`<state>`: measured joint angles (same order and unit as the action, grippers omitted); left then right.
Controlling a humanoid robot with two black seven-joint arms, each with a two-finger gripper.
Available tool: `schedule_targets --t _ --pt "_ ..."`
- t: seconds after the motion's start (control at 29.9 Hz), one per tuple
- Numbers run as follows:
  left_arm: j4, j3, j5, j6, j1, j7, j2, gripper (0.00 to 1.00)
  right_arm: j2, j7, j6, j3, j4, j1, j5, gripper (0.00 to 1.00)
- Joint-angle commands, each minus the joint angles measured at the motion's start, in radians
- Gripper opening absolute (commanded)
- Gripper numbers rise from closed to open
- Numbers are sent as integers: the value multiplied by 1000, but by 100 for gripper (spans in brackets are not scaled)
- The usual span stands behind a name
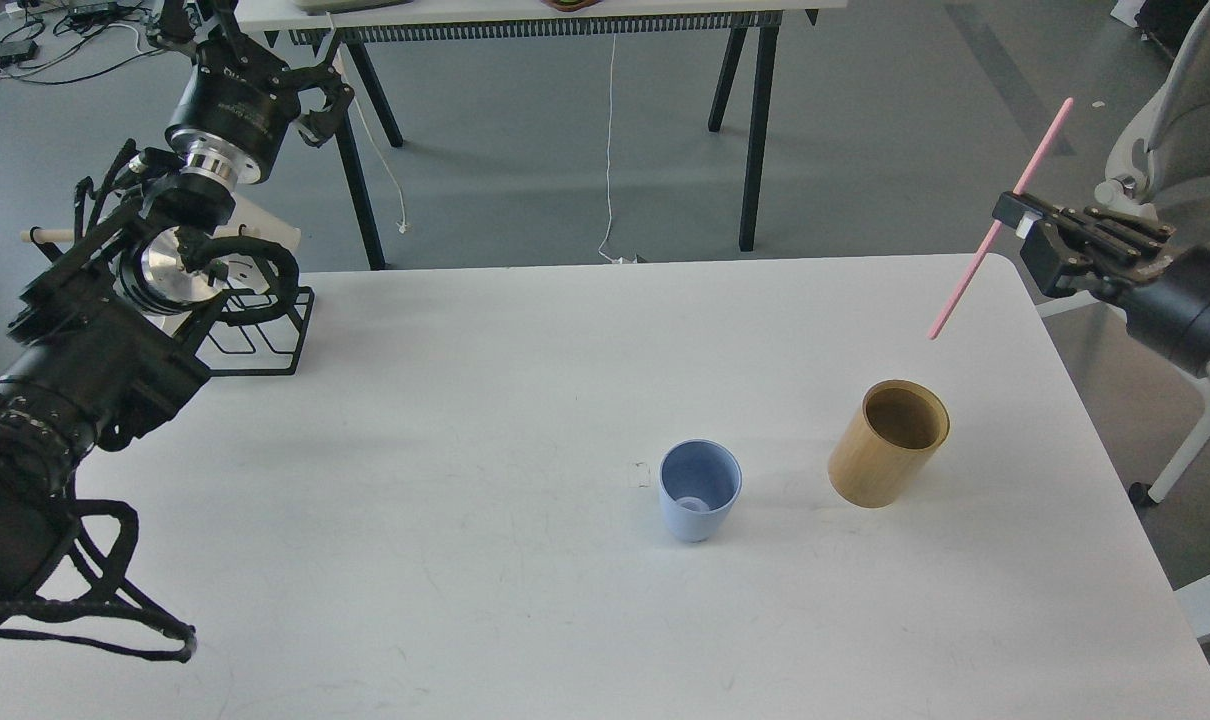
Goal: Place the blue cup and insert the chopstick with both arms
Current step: 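Lift the pink stick out of the tan cup over the blue cup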
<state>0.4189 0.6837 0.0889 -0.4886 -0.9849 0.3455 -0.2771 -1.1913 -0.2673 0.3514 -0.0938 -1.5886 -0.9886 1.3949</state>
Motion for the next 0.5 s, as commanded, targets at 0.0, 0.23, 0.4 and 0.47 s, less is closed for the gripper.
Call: schedule_targets --t 0.0,0.23,0.4,0.47 --pt "0 1 0 0 -1 0 -5 100 105 -1 -9 2 -16 -33 1 1" --pt "0 -3 0 0 2 0 -11 100 281 -4 -22 58 -27 -12 -42 1" --pt "0 -3 0 0 3 3 -11 100 384 0 -37 109 -7 -5 -180 1" --pt "0 2 2 0 8 4 -10 100 427 -1 -37 138 34 -7 -174 1"
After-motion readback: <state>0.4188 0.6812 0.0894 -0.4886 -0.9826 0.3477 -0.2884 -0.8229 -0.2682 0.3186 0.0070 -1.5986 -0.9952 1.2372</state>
